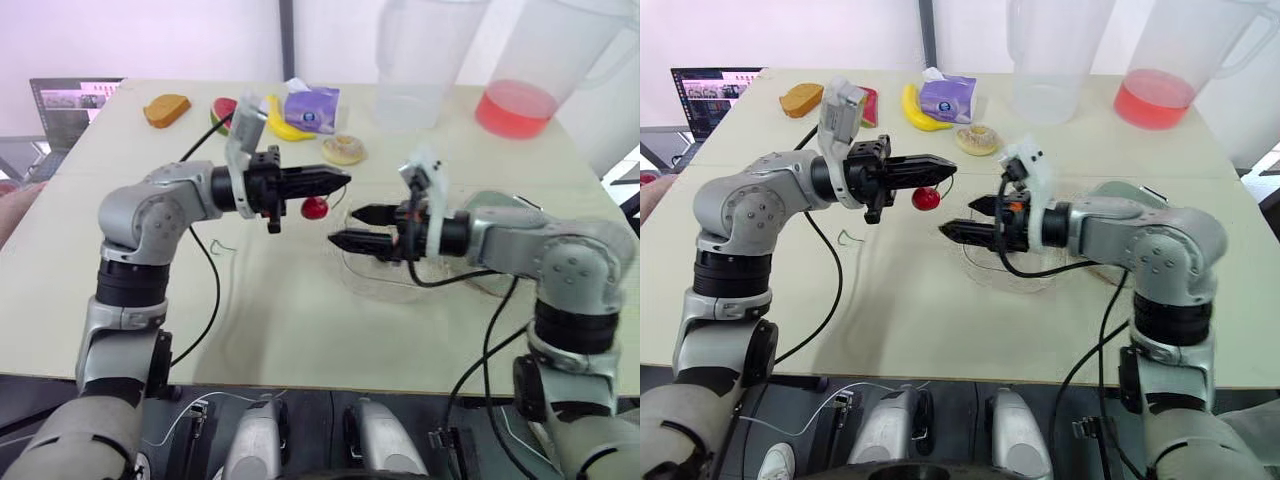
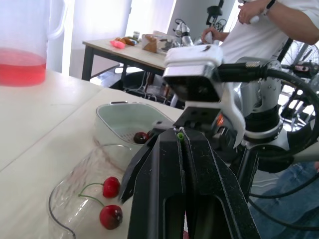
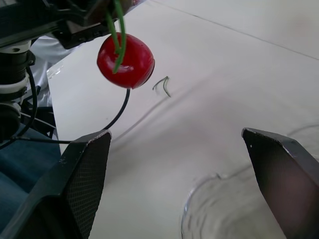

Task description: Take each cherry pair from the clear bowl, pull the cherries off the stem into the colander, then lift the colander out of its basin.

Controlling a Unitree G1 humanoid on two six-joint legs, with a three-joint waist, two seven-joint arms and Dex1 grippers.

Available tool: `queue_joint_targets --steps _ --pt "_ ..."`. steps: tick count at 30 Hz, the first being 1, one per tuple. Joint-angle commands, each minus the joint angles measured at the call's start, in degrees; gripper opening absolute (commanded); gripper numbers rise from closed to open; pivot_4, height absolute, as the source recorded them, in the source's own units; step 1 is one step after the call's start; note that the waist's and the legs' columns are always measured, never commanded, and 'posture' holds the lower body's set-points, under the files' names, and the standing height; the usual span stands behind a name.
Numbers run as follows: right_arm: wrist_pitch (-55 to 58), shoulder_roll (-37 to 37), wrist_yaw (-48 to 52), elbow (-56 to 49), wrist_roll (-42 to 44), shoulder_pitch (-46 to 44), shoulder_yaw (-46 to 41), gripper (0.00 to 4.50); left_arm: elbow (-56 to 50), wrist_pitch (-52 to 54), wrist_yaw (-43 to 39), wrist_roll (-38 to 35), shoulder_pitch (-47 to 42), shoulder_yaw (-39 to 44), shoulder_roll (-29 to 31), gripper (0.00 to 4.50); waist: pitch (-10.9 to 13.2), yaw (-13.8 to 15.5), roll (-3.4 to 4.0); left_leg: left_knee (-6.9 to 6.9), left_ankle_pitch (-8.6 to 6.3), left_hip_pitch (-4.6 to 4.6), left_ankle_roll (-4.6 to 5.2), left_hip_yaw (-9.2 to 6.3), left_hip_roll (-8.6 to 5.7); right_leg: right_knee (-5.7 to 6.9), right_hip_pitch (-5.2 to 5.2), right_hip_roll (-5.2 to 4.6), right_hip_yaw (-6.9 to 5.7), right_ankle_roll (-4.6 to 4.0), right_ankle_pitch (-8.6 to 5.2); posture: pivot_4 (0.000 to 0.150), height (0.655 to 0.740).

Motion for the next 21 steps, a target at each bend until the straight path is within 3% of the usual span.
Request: queue_joint_targets --steps 1,12,15,18,21 --pt "-2.2 1.83 -0.21 1.05 -0.47 -2.93 0.87 4.49 -2.02 -0.28 -0.35 -0.83 -1.15 0.25 0.08 0.0 0.0 0.02 0.0 0.0 0.0 0.0 0.0 -0.01 0.01 0.01 0.0 0.0 -0.01 0.0 0.0 0.15 0.74" --pt "-2.23 4.67 -1.12 2.71 1.19 -5.64 -0.07 4.49 -2.21 -0.37 0.35 -0.63 -0.81 0.18 -0.17 0.0 0.0 -0.07 0.0 -0.01 0.0 0.0 0.01 -0.03 0.04 0.02 -0.01 -0.02 -0.03 0.0 0.0 0.15 0.74" --pt "-2.16 4.39 -1.02 2.7 0.9 -5.3 0.37 3.61 -2.22 -0.36 0.51 -0.66 -0.86 0.22 -0.19 0.0 0.0 -0.08 0.0 -0.01 -0.01 0.0 0.01 -0.03 0.03 0.02 -0.01 -0.02 -0.02 0.0 0.0 0.15 0.74" --pt "-2.17 4.27 -0.97 2.64 0.77 -5.03 0.56 2.03 -2.2 -0.34 0.54 -0.63 -0.86 0.2 -0.09 0.0 0.0 -0.1 0.0 -0.01 -0.01 0.0 0.01 -0.03 0.04 0.02 -0.01 -0.02 -0.02 0.0 0.0 0.15 0.74" --pt "-2.07 3.89 -0.86 2.39 0.51 -4.77 0.97 0.91 -2.24 -0.33 0.64 -0.61 -0.87 0.23 -0.06 0.0 0.0 -0.09 0.0 -0.01 -0.01 0.0 0.01 -0.03 0.04 0.02 -0.01 -0.02 -0.03 0.0 0.0 0.15 0.74"
